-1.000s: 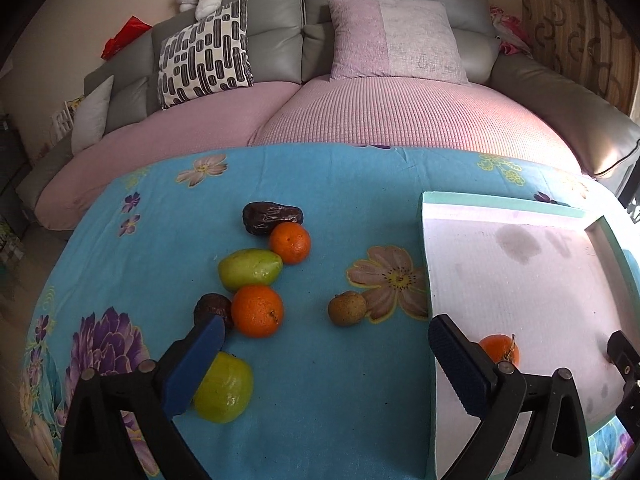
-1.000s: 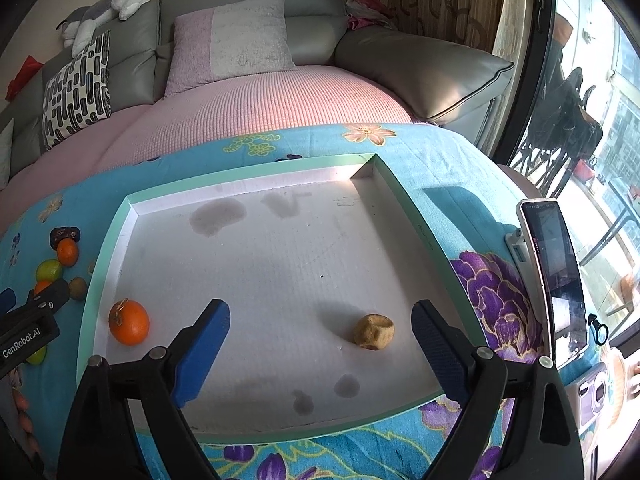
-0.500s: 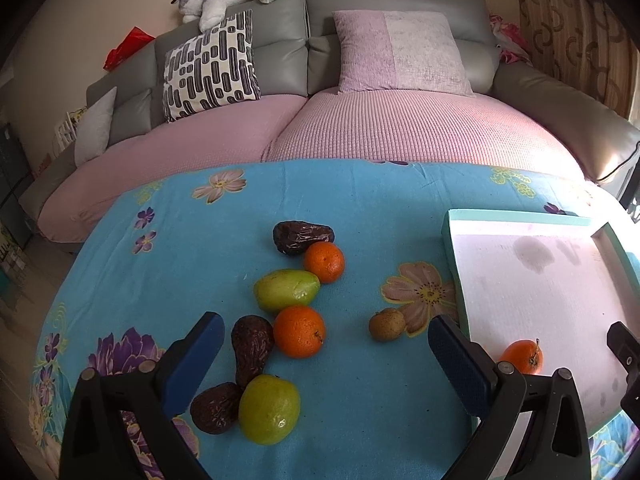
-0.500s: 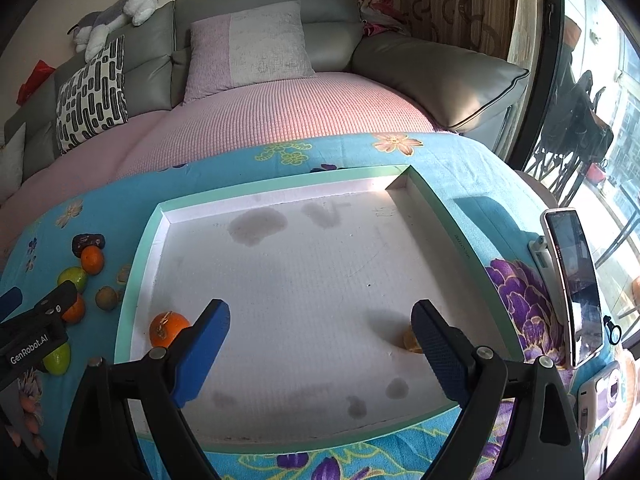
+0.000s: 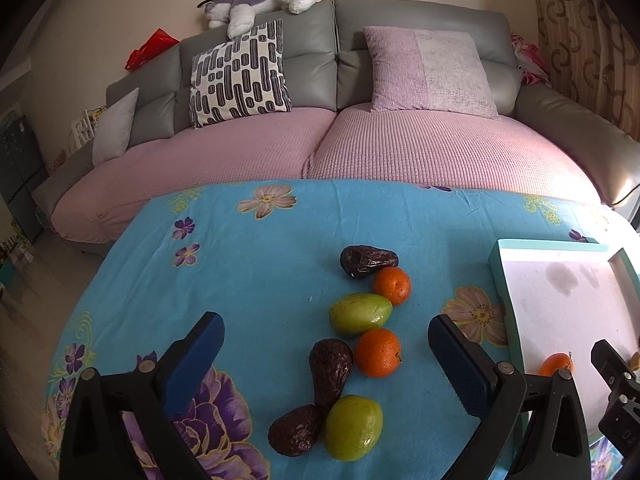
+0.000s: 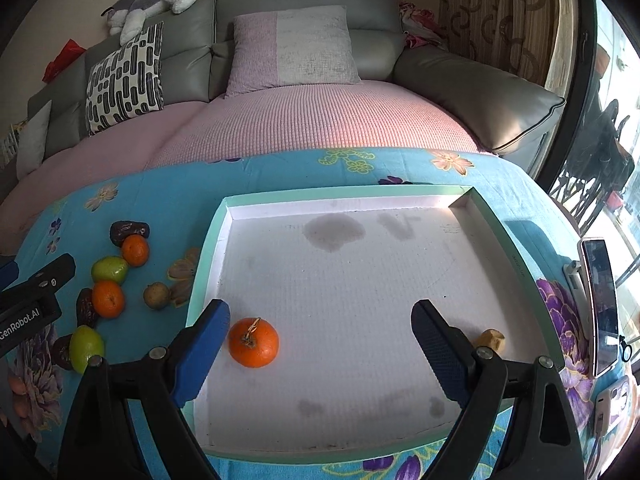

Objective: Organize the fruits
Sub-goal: 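Withdraw both open grippers from the tray back toward the fruit row, then grasp a dark brown date with the left gripper while the right moves toward a green fruit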

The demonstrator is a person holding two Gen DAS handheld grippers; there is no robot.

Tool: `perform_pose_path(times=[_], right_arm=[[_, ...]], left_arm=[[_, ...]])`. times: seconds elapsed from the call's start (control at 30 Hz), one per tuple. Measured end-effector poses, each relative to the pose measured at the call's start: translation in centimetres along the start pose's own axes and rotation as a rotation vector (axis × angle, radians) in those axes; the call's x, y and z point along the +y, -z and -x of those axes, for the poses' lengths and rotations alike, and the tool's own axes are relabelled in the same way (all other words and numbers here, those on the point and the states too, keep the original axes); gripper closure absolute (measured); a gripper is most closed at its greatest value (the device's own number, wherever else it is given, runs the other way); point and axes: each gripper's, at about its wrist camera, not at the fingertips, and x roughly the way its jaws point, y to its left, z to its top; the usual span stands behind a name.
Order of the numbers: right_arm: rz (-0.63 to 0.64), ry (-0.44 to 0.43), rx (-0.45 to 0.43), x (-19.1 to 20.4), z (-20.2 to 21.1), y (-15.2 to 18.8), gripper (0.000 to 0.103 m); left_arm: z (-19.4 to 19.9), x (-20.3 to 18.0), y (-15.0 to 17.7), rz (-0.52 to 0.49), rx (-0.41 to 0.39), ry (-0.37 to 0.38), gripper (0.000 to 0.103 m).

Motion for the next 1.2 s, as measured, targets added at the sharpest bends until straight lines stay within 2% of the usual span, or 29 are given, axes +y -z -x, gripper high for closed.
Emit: perform_pose_path(times=[0.37,0.53,0.87,1.13,1.2], right_arm=[[0.073,-0.025,-0.002,4.1,-0.2,0.0,0.01],[0.118,-0.026,0.011,6.2,-0.6,0.4,0.01],[0.187,-0.123,0.024,10.7,-0.1,1.8,0.011],[0.216,-0.07,0.029,10.9,-0.1,2.7,0.011],[0.226,-0.051,0.036,10.9,-0.3,2.9,0.011]], left_arm=[[-0.4,4.5,0.6,0.06,0.027,-0.022,0.0],[-0.9,5.8,1.2,0.081,0.058,0.022,0.0],[-1.8,7.9,4.2,0.14,0.156,0.116,0.001],[-3.0,8.9,6.3,0.188,0.232,0.204,0.013],[-3.0,8.9,6.4,0.19,0.238,0.227,0.022]])
